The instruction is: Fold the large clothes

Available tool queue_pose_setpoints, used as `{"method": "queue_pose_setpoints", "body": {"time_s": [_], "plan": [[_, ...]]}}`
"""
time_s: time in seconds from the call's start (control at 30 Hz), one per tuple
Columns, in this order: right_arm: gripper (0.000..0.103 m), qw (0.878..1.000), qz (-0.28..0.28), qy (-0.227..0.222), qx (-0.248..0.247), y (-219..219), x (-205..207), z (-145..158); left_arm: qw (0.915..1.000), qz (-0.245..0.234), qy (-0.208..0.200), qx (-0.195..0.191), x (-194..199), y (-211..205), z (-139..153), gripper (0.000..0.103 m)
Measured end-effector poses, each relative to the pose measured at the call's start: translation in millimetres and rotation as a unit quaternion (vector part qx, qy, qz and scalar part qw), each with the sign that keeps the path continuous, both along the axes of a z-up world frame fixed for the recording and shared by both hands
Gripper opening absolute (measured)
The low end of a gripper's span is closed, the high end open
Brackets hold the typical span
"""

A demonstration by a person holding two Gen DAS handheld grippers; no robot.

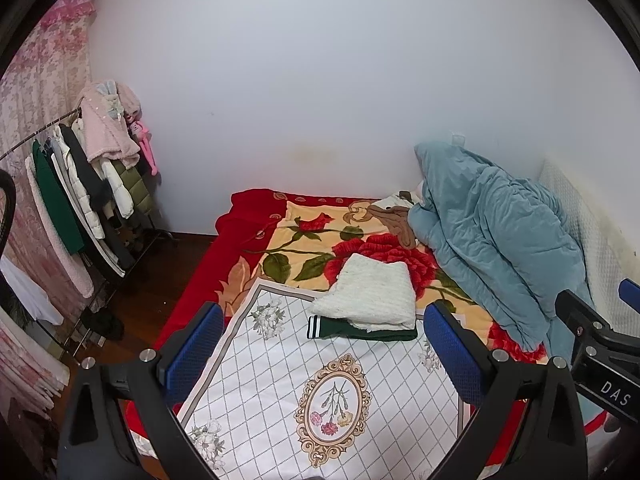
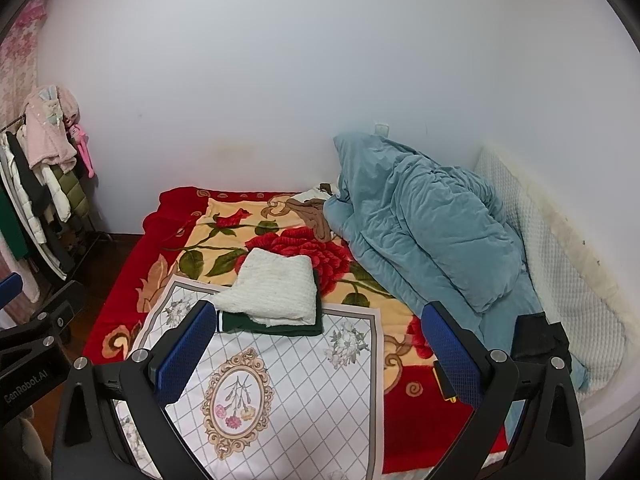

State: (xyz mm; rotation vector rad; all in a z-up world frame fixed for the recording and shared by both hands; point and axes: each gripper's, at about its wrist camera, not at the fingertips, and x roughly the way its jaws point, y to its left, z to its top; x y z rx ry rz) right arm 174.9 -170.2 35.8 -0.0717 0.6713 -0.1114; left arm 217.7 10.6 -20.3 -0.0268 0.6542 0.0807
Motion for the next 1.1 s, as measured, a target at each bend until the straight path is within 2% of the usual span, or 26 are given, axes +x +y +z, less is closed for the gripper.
{"method": "queue_pose_setpoints", "body": {"time_s": [1.1], "plan": [[0.103,1.000,0.012,0.001,-0.001,7.7,14.4,-0.7,0.9998,0.018,0.001,0.001,0.3,7.9,-2.3,0.102]]}}
